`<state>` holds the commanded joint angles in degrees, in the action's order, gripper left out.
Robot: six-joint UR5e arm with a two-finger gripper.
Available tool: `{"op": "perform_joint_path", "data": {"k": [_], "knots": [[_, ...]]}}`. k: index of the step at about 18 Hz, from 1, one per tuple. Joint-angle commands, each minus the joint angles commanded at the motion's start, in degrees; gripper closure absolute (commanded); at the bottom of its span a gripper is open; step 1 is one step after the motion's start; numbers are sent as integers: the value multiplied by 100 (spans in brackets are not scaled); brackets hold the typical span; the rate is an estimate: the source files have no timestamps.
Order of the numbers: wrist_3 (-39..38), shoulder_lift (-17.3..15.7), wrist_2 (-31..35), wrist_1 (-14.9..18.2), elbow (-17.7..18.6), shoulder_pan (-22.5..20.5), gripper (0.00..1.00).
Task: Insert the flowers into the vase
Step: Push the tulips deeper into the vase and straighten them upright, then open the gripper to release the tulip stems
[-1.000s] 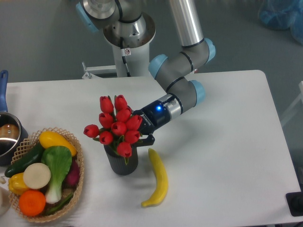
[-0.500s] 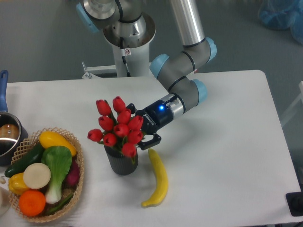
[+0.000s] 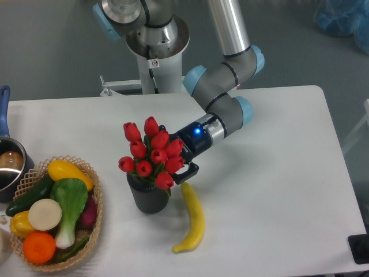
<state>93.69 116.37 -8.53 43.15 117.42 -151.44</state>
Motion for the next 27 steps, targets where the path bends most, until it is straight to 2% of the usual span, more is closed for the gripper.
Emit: {"op": "perform_joint_path", "data": {"k": [1,7,10,12,15,22,25,27], "knots": [[0,-9,52,0,26,0,1],[9,-114,219,0,149,-70,0],[-70,-272,807,17,158,-193,0],[-70,-308,862,0,263,-281,0],[-70,-579,1045,9,386,-386,0],[-88,-878,1634,18,457,-676,0],[-79,-1089,2090,35,475,-808,0],[-62,-1239,2651,35,457,-922,0]]}}
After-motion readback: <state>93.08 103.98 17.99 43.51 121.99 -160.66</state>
